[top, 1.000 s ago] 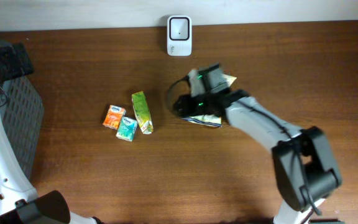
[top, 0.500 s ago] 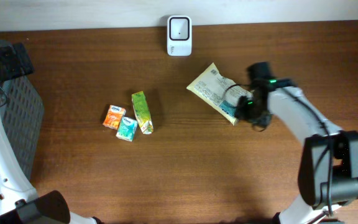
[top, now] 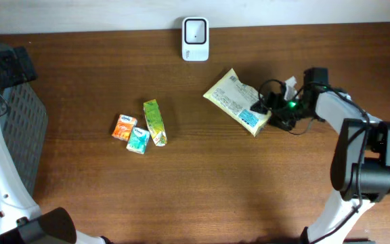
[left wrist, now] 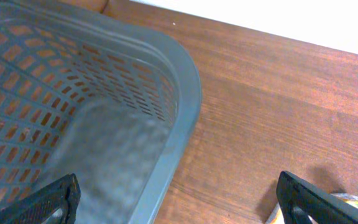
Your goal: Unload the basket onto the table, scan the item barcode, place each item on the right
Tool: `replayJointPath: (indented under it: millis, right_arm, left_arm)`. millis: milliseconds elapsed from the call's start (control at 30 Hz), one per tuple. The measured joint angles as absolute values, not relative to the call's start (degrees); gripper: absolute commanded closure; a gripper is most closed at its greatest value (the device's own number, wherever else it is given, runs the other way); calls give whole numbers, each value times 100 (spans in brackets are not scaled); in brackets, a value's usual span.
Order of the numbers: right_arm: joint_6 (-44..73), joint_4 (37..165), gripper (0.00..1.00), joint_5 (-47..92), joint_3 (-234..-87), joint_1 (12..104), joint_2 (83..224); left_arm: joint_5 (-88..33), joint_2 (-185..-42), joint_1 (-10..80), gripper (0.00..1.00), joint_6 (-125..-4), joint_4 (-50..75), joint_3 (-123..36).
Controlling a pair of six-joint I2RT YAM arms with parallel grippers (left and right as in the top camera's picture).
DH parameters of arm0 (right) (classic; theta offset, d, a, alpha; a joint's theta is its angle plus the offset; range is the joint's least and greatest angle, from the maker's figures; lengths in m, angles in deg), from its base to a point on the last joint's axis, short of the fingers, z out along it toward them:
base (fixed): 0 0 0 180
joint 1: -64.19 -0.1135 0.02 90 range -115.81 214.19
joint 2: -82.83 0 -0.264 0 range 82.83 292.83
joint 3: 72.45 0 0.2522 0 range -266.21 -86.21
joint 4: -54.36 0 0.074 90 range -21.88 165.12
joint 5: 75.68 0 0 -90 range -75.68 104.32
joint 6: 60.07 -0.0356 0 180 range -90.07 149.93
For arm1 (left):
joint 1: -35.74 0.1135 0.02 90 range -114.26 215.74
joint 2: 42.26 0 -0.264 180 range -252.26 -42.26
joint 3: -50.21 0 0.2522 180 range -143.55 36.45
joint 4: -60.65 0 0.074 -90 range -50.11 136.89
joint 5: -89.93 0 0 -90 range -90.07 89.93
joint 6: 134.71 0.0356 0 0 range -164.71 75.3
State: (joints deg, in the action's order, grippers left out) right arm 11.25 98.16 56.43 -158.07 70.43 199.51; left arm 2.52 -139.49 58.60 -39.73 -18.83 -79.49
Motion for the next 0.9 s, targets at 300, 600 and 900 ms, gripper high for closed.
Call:
replayJointPath:
  millis: [300,600,900]
  right_arm:
    - [-977,7596,96,6106,-16012,6232,20972]
    - [2255,12472,73,4900,-16902,6892,20502]
    - [3462,14242,20,3779,-19081,7006,20474]
  left_arm:
    - [254,-13949,5860,1,-3975,-1889,-7949]
    - [254,-13949,5860,1,-3975,-1878,-7949]
    - [254,-13949,5860,1,-3975,-1885,-7949]
